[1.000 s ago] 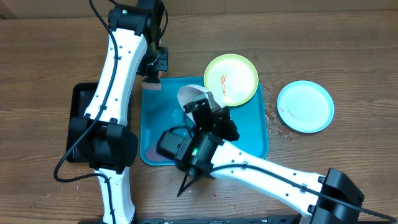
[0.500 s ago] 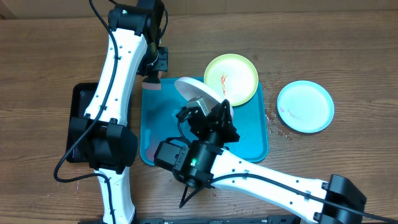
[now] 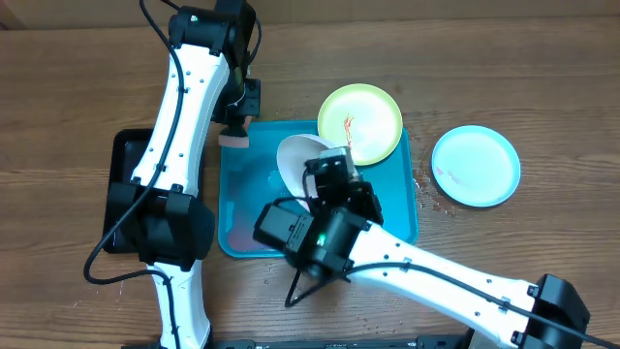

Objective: Clean dirty plates on tray and stack at the side
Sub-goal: 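Carry the white plate right and set it onto the light-blue plate, then move the right gripper to the yellow plate rim and grasp it, then drag the yellow plate to the tray center with the right gripper, then lower the sponge with the left gripper onto the yellow plate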

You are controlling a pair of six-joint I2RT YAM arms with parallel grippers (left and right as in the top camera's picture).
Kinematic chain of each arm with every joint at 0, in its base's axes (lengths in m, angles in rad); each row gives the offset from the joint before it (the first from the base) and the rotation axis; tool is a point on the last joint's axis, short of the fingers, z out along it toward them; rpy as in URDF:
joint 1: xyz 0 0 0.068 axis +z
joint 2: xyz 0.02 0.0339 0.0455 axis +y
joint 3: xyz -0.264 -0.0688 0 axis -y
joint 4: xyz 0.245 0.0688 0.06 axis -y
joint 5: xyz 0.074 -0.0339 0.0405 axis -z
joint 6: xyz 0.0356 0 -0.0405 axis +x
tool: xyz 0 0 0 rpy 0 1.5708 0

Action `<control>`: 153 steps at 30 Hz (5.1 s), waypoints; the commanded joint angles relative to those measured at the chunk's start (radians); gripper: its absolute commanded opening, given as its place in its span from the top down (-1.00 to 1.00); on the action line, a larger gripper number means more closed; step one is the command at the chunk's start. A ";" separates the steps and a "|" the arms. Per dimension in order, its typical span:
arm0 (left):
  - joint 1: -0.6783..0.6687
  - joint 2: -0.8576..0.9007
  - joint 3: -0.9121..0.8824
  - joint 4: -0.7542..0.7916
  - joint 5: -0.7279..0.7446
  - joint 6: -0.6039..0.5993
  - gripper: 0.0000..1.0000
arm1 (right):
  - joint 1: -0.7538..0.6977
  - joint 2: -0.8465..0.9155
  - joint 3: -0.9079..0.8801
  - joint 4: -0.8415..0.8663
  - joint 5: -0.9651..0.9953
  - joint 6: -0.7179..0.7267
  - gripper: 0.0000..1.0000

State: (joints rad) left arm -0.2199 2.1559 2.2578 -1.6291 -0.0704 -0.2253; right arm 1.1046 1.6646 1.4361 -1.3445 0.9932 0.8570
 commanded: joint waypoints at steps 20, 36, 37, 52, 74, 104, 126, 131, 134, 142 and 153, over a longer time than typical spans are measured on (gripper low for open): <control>0.002 -0.464 -0.315 0.044 -0.060 -0.076 0.91 | -1.178 -0.290 -0.037 0.193 -0.999 -0.369 0.93; -0.058 -0.494 -0.631 0.371 -0.040 -0.128 0.92 | -1.531 -0.060 -0.270 0.357 -1.067 -0.368 0.91; -0.062 -0.494 -0.640 0.377 -0.040 -0.128 0.92 | -1.527 -0.055 -0.274 0.365 -1.067 -0.368 0.90; -0.063 -0.494 -0.653 0.403 -0.039 -0.131 0.92 | -1.354 -0.039 -0.277 0.399 -1.176 -0.395 0.35; -0.064 -0.494 -0.654 0.414 -0.014 -0.131 0.91 | -0.887 0.160 -0.278 0.821 -1.166 -0.167 0.40; -0.064 -0.494 -0.655 0.416 -0.014 -0.131 0.92 | -0.790 0.256 -0.272 0.539 -1.407 -0.319 0.92; -0.064 -0.494 -0.655 0.418 -0.014 -0.131 0.92 | -0.722 0.308 -0.139 0.629 -1.117 -0.779 -0.11; -0.065 -0.494 -0.663 0.427 -0.014 -0.131 0.92 | -0.721 0.342 -0.140 0.590 -1.117 -0.775 0.56; -0.065 -0.494 -0.674 0.434 -0.014 -0.131 0.92 | -0.719 0.338 -0.137 0.553 -1.129 -0.749 0.93; -0.065 -0.494 -0.696 0.464 -0.013 -0.131 0.92 | -0.718 0.339 -0.111 0.498 -1.394 -0.416 0.93; -0.087 -0.492 -0.930 0.752 0.055 -0.117 0.91 | -0.603 0.341 -0.128 0.608 -1.267 -0.171 0.93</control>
State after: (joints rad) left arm -0.2863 1.6848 1.4139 -0.9432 -0.0517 -0.3397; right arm 0.4988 1.9957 1.3060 -0.7490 -0.2955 0.6254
